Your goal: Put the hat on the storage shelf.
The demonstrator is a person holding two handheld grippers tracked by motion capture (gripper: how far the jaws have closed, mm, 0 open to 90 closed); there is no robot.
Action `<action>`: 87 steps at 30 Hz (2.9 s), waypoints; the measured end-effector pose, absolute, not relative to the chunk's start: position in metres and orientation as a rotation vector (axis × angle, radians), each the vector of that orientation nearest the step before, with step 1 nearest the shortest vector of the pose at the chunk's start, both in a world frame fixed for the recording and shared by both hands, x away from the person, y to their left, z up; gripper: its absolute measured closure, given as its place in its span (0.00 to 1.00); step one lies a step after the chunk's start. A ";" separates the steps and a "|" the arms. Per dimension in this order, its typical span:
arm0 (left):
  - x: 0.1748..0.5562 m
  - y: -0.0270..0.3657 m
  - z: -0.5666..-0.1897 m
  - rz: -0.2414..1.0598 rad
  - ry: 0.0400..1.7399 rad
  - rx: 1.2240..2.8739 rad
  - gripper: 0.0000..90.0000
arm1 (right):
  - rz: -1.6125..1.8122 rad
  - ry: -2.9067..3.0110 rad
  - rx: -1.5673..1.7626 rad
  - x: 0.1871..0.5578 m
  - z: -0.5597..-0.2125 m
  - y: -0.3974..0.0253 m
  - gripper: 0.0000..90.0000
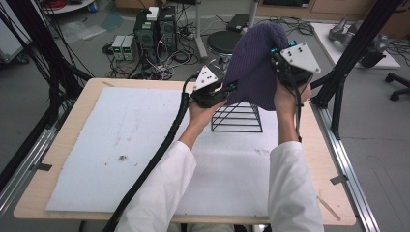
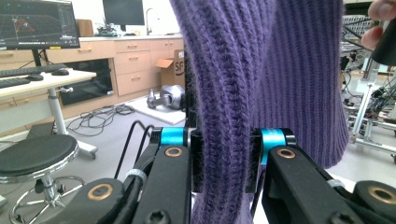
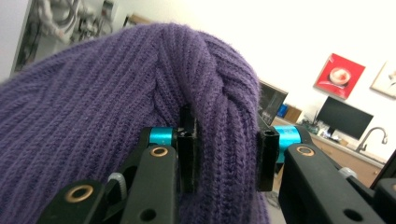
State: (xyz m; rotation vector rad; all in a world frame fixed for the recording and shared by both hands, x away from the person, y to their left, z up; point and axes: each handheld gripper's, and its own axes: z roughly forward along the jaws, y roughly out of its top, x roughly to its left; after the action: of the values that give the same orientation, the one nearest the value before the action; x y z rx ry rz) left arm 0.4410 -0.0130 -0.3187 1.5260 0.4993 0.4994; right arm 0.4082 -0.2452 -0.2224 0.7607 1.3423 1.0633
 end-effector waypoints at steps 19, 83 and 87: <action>0.437 -0.007 -0.360 0.526 0.509 1.632 0.88 | 1.200 1.372 0.832 0.398 -0.281 -0.252 0.77; 0.431 0.015 -0.409 0.460 0.665 1.603 0.43 | 1.338 1.409 0.983 0.398 -0.336 -0.251 0.19; 0.427 0.021 -0.399 0.498 0.679 1.569 0.34 | 1.345 1.392 0.991 0.394 -0.333 -0.251 0.17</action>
State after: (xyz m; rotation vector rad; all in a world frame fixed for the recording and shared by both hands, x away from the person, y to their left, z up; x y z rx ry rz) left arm 0.4274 0.0208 -0.3987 1.5685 0.6785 0.4979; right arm 0.3941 -0.2512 -0.3327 0.9910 1.3921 1.3451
